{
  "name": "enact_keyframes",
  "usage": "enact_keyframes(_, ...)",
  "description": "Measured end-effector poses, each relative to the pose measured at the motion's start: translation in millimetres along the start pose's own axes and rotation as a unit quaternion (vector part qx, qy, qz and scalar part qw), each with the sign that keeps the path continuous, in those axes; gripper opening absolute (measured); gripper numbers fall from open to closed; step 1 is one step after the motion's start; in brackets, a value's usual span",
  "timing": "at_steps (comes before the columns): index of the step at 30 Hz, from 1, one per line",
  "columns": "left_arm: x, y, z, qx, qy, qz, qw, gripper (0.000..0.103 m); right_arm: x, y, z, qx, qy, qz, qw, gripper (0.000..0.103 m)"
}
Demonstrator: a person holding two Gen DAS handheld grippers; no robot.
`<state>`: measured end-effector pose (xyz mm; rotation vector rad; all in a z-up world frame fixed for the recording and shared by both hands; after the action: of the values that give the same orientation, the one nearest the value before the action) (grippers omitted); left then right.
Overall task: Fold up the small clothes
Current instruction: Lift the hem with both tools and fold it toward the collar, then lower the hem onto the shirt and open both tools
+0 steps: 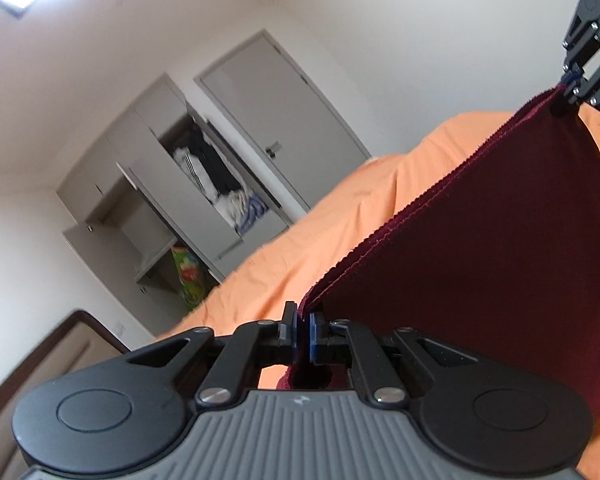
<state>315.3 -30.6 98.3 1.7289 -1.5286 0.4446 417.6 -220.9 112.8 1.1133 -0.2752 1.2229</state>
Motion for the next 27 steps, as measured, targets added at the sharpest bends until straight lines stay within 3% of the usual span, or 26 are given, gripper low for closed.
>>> enact_keyframes(11, -47, -126, 4, -0.055, 0.044, -0.086, 0.9938, 0.005, -21, -117, -19, 0.036, -0.025, -0.065, 0.997, 0.008)
enact_keyframes(14, -64, -149, 0, -0.081, 0.084, -0.110, 0.9871, 0.007, -26, -135, -24, 0.049, -0.035, -0.078, 0.995, 0.009)
enact_keyframes(19, -92, -172, -19, -0.126, 0.167, -0.140, 0.9677, 0.014, -34, -155, -29, 0.057, -0.050, -0.086, 0.993, 0.019)
enact_keyframes(25, -115, -187, -43, -0.131, 0.206, -0.153, 0.9575, 0.052, -46, -160, -31, 0.048, -0.072, -0.085, 0.993, 0.033)
enact_keyframes(27, -123, -188, -51, -0.131, 0.227, -0.149, 0.9535, 0.097, -56, -155, -32, 0.036, -0.071, -0.084, 0.993, 0.048)
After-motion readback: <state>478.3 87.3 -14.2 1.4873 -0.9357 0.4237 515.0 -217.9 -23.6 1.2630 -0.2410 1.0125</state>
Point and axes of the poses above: each gripper's, at about its wrist camera, not at the fingertips, and y roughly against the way its jaws point, z to its right, x to its top, the point moved 4 cm from there along -y, roughly the way its jaws point, and after that the axes turned 2 degrees about -y, right-handed, at the moved point
